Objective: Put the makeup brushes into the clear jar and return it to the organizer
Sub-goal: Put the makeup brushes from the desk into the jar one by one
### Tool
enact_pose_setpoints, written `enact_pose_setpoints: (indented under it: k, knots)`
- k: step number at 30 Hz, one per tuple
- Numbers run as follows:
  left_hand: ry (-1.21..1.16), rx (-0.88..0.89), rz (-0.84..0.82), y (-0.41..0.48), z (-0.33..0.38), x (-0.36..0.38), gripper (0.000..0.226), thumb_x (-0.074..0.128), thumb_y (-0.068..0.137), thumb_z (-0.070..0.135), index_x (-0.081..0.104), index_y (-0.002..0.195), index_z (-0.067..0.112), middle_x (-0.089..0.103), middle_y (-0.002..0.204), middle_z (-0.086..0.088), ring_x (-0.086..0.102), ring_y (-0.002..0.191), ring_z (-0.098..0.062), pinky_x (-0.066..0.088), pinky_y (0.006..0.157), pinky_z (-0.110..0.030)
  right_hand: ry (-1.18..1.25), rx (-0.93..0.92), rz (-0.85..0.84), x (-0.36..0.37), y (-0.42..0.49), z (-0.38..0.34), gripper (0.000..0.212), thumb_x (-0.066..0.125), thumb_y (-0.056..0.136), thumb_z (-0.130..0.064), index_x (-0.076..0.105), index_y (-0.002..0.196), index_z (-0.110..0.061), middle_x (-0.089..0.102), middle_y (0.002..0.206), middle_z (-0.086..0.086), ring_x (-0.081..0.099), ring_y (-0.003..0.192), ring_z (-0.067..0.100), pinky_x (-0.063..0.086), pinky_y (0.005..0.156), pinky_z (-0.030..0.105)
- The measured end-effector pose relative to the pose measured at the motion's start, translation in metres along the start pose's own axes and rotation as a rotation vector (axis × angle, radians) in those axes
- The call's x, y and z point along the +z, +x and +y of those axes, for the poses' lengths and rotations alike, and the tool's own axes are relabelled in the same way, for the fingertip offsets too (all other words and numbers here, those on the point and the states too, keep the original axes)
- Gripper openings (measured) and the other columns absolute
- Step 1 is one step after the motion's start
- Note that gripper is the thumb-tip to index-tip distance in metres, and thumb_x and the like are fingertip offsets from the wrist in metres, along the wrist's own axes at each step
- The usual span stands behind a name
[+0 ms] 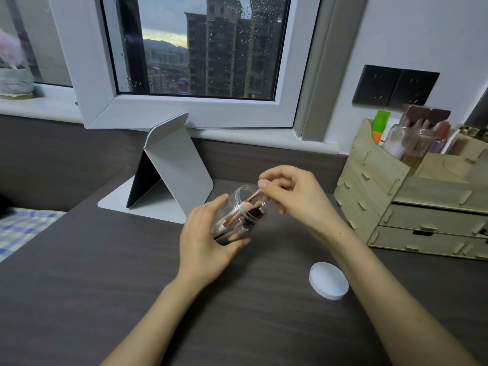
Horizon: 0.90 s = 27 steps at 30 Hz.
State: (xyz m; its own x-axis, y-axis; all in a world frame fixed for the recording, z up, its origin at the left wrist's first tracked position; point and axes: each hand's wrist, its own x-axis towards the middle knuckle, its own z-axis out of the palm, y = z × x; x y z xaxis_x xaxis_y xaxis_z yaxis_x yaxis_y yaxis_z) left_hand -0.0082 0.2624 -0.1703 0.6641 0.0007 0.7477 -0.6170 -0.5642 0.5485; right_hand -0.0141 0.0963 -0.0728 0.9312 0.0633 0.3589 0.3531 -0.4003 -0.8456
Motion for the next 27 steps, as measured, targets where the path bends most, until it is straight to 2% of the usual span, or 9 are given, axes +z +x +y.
enact_pose_setpoints:
  k: [6,8,10,14,17,20,23,25,27]
  knots:
    - [-0.002,-0.03,-0.021,-0.001,0.002,-0.001,0.086,0.086,0.047,0.036,0.049,0.123,0.021,0.05,0.105,0.015,0.047,0.097,-0.008,0.031,0.083,-0.015,-0.086,-0.066,0.136,-0.006,-0.002,0.007,0.01,0.06,0.087,-0.015,0.066,0.079,-0.016,0.064,0.061,-0.002,0.054,0.05,-0.001,0.042,0.052,0.013]
    - [-0.02,-0.087,-0.026,-0.001,0.004,-0.002,0.087,0.09,0.047,0.032,0.05,0.124,0.021,0.051,0.106,0.015,0.049,0.099,-0.01,0.035,0.085,-0.022,-0.284,-0.058,0.169,-0.019,-0.007,0.016,0.008,0.061,0.085,-0.023,0.067,0.082,-0.019,0.068,0.069,-0.003,0.06,0.063,0.005,0.05,0.065,0.024]
    - [-0.033,-0.142,-0.034,-0.001,0.005,-0.003,0.087,0.09,0.049,0.031,0.05,0.125,0.02,0.051,0.106,0.014,0.051,0.101,-0.015,0.039,0.085,-0.03,-0.544,0.065,0.017,-0.04,-0.019,0.029,0.02,0.066,0.079,-0.039,0.067,0.094,-0.025,0.07,0.089,-0.005,0.063,0.083,0.014,0.052,0.082,0.036]
    - [0.044,-0.133,-0.063,0.0,0.005,-0.003,0.087,0.083,0.049,0.046,0.05,0.125,0.021,0.059,0.107,0.007,0.056,0.098,-0.023,0.039,0.082,-0.03,-0.849,0.389,-0.47,-0.07,-0.059,0.058,0.071,0.07,0.07,-0.053,0.044,0.132,-0.031,0.051,0.132,-0.004,0.048,0.123,0.015,0.041,0.103,0.034]
    - [0.145,-0.082,-0.089,0.0,0.006,-0.001,0.083,0.075,0.05,0.05,0.051,0.124,0.022,0.064,0.103,-0.002,0.056,0.094,-0.027,0.035,0.076,-0.028,-0.883,0.397,-0.493,-0.066,-0.084,0.078,0.076,0.071,0.068,-0.052,0.038,0.134,-0.035,0.046,0.133,-0.005,0.04,0.126,0.017,0.038,0.102,0.033]
    - [0.156,-0.068,-0.107,0.0,0.007,-0.002,0.082,0.074,0.05,0.052,0.051,0.124,0.023,0.064,0.102,-0.003,0.056,0.094,-0.028,0.036,0.075,-0.028,-0.855,0.348,-0.355,-0.059,-0.091,0.083,0.069,0.07,0.07,-0.048,0.042,0.131,-0.034,0.048,0.123,-0.004,0.044,0.118,0.017,0.038,0.095,0.027]
    - [0.142,-0.061,-0.13,-0.001,0.009,-0.002,0.082,0.074,0.049,0.052,0.051,0.124,0.025,0.063,0.104,0.0,0.055,0.095,-0.027,0.036,0.076,-0.028,-0.424,0.299,-0.11,-0.054,-0.085,0.075,0.053,0.071,0.076,-0.033,0.052,0.126,-0.032,0.053,0.108,-0.003,0.055,0.102,0.014,0.044,0.089,0.024]
    - [0.122,-0.073,-0.147,0.0,0.013,-0.003,0.083,0.075,0.049,0.051,0.051,0.124,0.026,0.063,0.106,0.0,0.055,0.097,-0.025,0.035,0.077,-0.028,0.242,0.301,0.01,-0.049,-0.077,0.063,0.041,0.071,0.077,-0.014,0.06,0.115,-0.024,0.056,0.101,0.002,0.061,0.092,0.017,0.055,0.09,0.04]
    - [0.107,-0.074,-0.174,0.002,0.017,-0.002,0.085,0.076,0.049,0.052,0.05,0.125,0.027,0.062,0.107,0.001,0.054,0.098,-0.023,0.035,0.077,-0.027,0.843,0.232,0.06,-0.046,-0.066,0.055,0.036,0.079,0.065,-0.011,0.061,0.096,-0.014,0.059,0.09,0.008,0.066,0.089,0.026,0.054,0.089,0.049]
